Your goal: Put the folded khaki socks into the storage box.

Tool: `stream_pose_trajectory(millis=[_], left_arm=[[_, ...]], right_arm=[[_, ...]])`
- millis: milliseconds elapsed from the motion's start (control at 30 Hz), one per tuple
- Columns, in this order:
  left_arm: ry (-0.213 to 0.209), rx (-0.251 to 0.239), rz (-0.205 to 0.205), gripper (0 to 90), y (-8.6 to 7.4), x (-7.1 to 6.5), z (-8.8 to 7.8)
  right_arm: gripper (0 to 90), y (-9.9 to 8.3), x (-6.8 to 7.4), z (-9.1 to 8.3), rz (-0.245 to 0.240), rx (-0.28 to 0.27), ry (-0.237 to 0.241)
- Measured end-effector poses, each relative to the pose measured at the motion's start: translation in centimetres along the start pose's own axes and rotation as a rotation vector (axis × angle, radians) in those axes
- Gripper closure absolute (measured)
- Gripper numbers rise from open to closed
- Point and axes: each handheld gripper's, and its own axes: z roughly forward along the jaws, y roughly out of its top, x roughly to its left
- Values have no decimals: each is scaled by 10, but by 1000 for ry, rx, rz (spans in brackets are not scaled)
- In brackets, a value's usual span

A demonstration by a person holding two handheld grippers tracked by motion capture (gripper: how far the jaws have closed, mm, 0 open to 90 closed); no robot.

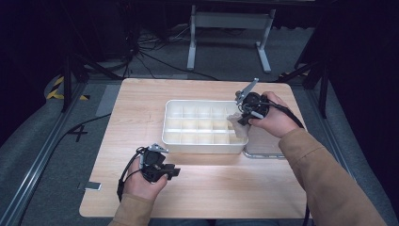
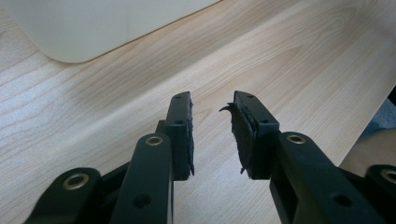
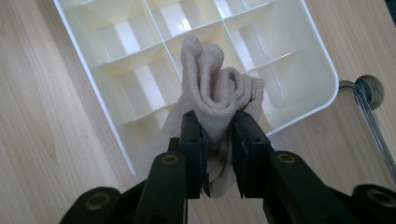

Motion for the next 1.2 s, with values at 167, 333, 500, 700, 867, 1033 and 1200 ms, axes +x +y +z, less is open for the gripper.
stream_pose_trajectory(millis=[167,333,500,700,867,1033,1200], left_arm=[[1,2,3,685,0,0,0],[-1,5,6,686,0,0,0],[-1,6,7,686,0,0,0],[-2,5,6,686,0,0,0],[-4,6,5,685,0,1,0],[0,10,7,684,0,0,1],[-3,13,6,684,0,0,1]], right_arm=[[753,2,3,8,-24,21,7],[752,3,6,16,-36,55,1],[752,4,9,27,-59,93,6],[751,3,13,40,-66,124,10],[751,2,15,47,-69,135,19],[751,1,18,55,-76,162,25],[754,0,18,59,-71,175,38]])
